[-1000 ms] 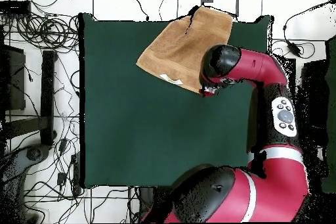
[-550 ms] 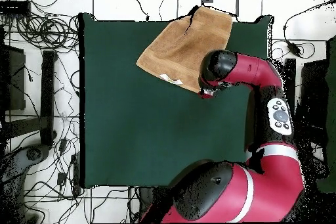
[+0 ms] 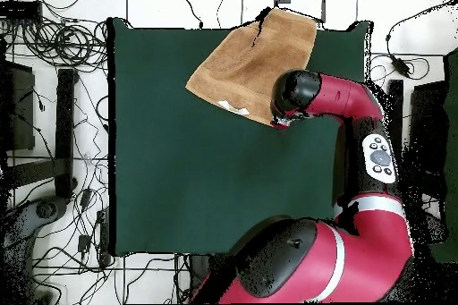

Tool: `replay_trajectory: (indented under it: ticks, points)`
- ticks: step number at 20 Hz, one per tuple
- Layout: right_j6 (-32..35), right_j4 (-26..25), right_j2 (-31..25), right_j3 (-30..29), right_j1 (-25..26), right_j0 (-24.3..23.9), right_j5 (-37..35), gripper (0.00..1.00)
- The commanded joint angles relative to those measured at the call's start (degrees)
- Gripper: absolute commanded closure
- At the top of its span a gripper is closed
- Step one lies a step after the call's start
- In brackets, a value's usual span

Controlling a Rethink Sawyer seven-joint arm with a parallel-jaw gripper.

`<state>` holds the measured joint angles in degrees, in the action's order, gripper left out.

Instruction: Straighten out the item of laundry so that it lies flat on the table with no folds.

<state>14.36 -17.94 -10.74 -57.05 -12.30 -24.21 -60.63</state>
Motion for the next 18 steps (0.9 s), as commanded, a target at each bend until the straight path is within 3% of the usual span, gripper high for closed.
replay_trajectory:
  ticks: [1,8,18]
  points:
    - [7.11,-0.78,-3.50,-4.41,2.93,1.41,4.95,0.00]
    - [7.46,-0.36,-2.32,-2.33,4.54,2.71,-2.67,0.00]
    - [7.95,1.74,-4.12,-4.76,2.71,1.39,0.03,0.00]
